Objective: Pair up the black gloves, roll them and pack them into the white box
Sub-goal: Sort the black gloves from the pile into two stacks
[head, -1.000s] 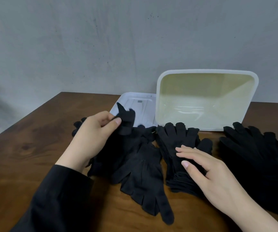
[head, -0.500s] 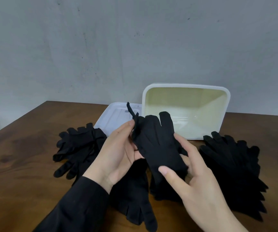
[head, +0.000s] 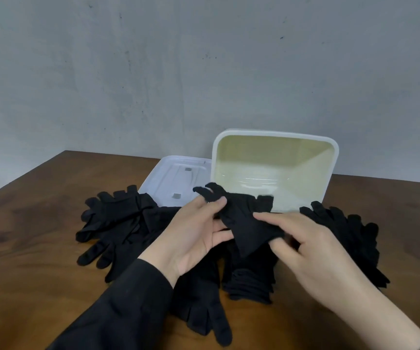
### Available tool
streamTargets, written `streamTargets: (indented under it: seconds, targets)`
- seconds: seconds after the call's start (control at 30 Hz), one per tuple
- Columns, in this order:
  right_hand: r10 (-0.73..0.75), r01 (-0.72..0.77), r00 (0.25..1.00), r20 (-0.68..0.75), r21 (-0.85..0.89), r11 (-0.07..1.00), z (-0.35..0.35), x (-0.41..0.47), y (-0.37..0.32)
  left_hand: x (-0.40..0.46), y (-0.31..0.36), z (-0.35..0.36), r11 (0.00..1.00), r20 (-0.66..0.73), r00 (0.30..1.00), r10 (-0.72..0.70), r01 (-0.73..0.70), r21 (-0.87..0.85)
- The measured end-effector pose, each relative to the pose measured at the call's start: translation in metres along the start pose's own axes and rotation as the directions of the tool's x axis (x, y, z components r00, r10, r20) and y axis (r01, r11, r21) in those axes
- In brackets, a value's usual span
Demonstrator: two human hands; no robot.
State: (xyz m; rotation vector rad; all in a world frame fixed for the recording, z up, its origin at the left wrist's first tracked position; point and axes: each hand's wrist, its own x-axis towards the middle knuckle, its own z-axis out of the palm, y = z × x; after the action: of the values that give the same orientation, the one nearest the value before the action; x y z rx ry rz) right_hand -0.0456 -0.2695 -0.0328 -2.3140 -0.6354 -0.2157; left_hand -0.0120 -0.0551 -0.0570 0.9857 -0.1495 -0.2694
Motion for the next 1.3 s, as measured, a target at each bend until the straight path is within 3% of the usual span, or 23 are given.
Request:
streamTargets:
  seconds: [0.13,0.3,0.43,0.63,0.73,0.87,0.97,1.0,1.07,1.17,1.3]
  targets:
    - [-0.039,0.031,0.993,-0.109,-0.074,0.997,0.004,0.000,0.022,0.015,0.004,0.008,0.995,0.000,1.000,0.006,-0.006,0.099]
    - [-0.035,0.038,0.999,0.020,-0.153,0.988,0.030,-0.018,0.046,0.019,-0.012,0.001,0.967,-0.143,0.987,-0.067,0.100,0.235]
    - [-0.071,0.067,0.997,-0.014,-0.158,0.985,0.037,-0.020,0.052,0.018,-0.013,-0.002,0.919,-0.165,0.986,-0.027,0.089,0.385]
    - [-0.109,0.099,0.993,-0.049,-0.175,0.980,0.036,-0.021,0.051,0.017,-0.011,-0.002,0.873,-0.164,0.986,-0.002,0.081,0.481]
    - [-0.103,0.095,0.994,-0.029,-0.204,0.974,0.035,-0.021,0.049,0.017,-0.011,-0.004,0.724,-0.191,0.980,0.057,0.091,0.684]
    - [-0.106,0.105,0.994,0.010,-0.248,0.963,0.034,-0.024,0.045,0.020,-0.016,-0.010,0.387,-0.219,0.959,0.180,0.136,0.912]
    - [-0.193,0.201,0.979,0.057,-0.182,0.963,0.037,-0.023,0.040,0.020,-0.019,-0.009,0.195,-0.186,0.959,0.213,0.145,0.970]
    - [-0.214,0.221,0.975,0.062,-0.140,0.965,0.038,-0.023,0.040,0.020,-0.018,-0.009,0.166,-0.190,0.953,0.235,0.153,0.974]
    - [-0.192,0.198,0.978,0.081,-0.080,0.977,0.041,-0.024,0.041,0.016,-0.008,-0.012,0.204,-0.223,0.917,0.331,0.161,0.966]
    - [-0.144,0.155,0.979,0.148,-0.066,0.986,0.047,-0.024,0.042,0.005,0.023,-0.039,0.223,-0.299,0.813,0.501,0.212,0.951]
    - [-0.115,0.122,0.982,0.149,-0.040,0.992,0.049,-0.022,0.041,-0.021,0.057,-0.085,0.161,-0.419,0.735,0.533,0.397,0.903]
